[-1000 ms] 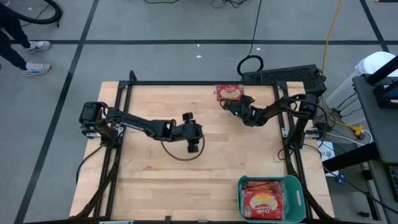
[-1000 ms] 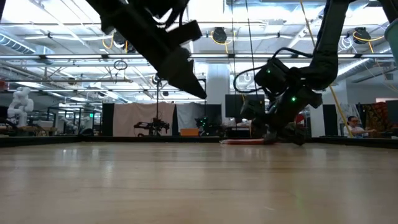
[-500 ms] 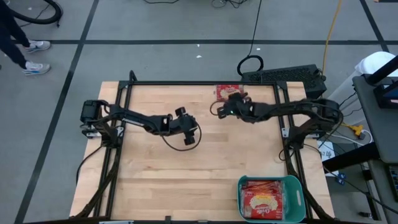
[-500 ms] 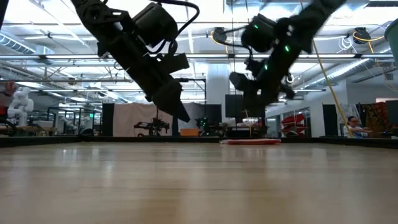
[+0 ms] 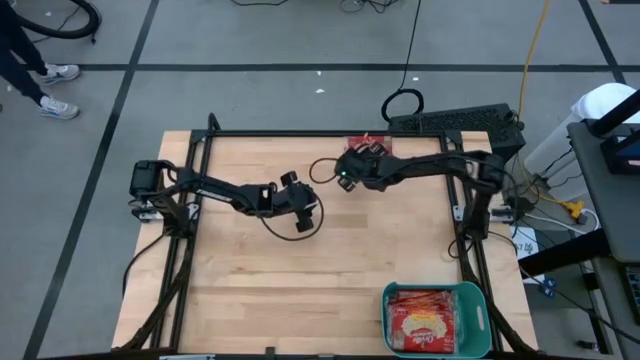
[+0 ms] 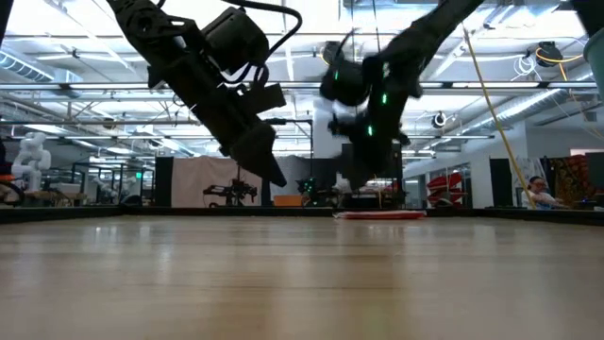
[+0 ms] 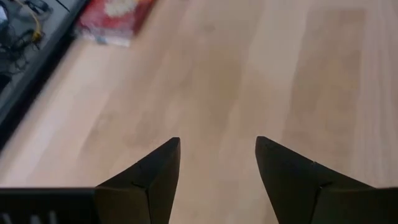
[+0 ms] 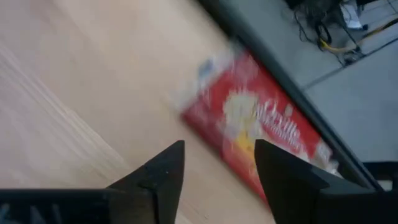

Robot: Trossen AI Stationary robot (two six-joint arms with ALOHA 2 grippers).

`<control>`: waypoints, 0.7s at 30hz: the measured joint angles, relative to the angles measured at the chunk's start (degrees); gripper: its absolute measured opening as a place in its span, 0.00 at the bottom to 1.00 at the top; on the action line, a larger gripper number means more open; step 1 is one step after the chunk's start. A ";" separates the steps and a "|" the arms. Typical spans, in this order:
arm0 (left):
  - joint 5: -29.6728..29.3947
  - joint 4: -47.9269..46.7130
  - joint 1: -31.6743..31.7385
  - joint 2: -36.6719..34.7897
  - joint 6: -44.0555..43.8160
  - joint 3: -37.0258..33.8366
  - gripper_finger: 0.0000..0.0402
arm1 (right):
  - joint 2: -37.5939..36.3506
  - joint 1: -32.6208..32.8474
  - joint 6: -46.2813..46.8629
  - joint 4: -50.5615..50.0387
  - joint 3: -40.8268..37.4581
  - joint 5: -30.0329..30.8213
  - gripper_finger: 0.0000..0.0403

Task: Sort popcorn bags into baskets
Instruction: Put the popcorn bag into the green bin

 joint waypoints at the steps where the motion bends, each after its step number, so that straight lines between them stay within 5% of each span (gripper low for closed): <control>1: 0.08 -0.88 -0.15 0.00 -0.26 0.00 0.53 | 1.47 -0.11 -0.97 -0.48 0.00 0.15 0.47; 6: 0.12 -2.96 -1.18 0.00 -1.50 0.00 0.53 | 5.85 -0.14 -6.42 -1.64 0.06 5.84 0.58; 11: 0.13 -2.32 -1.97 0.00 -1.50 0.00 0.53 | 8.11 -0.44 -8.20 0.12 0.02 4.42 0.66; 21: 0.12 -1.18 -2.04 0.00 -1.26 0.00 0.53 | 9.35 -3.73 -9.83 3.68 0.09 4.29 0.67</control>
